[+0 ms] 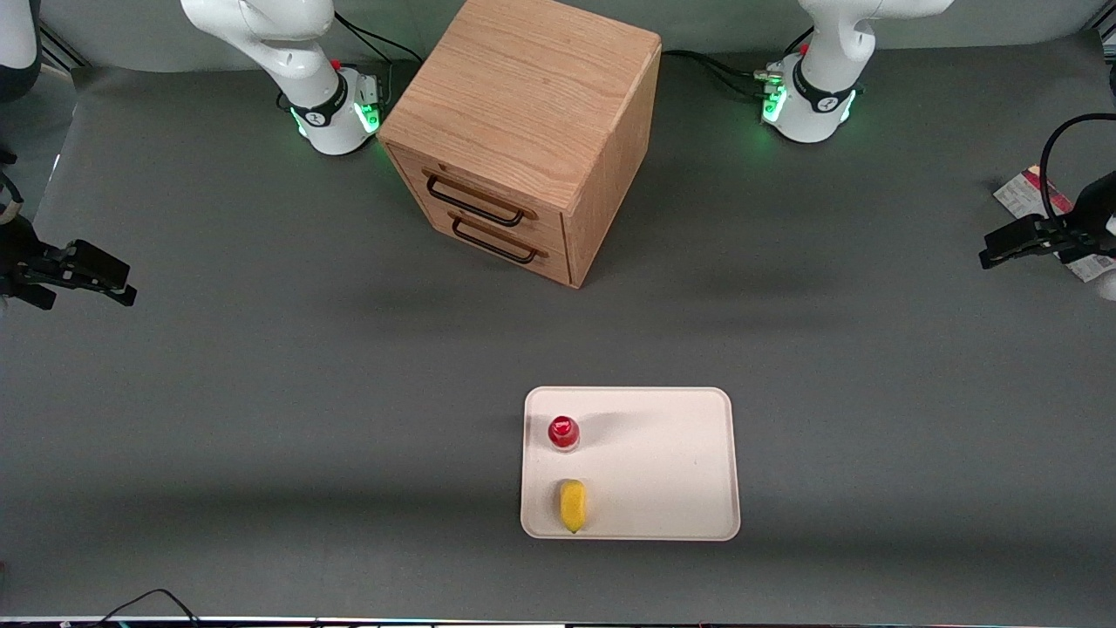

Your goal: Place red cookie box on tray

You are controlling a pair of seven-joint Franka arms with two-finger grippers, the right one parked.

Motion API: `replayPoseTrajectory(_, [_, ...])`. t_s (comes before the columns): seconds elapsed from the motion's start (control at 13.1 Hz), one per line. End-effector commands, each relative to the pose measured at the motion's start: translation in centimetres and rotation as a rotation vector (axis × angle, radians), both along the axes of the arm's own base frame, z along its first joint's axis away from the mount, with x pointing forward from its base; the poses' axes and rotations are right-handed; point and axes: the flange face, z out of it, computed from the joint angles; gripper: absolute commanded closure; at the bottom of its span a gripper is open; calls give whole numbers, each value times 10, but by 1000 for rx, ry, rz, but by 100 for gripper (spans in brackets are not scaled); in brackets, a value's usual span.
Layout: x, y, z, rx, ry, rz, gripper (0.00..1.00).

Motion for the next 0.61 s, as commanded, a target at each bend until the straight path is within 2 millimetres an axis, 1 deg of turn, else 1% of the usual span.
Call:
replayPoseTrajectory(0.0, [0,0,2,12,9,14,0])
replayPoseTrajectory(0.08, [2,3,0,16,9,5,0])
replayPoseTrajectory(0.15, [5,8,-7,29,19,12,0])
replayPoseTrajectory(0.23, [8,26,-16,55,34,37,0])
replayPoseTrajectory(0.38, [3,94,-29,103,63,134,0])
replayPoseTrajectory(0.46, [0,128,-37,107,73,133,0])
replayPoseTrajectory(0.53, [-8,168,-44,114,80,137,0])
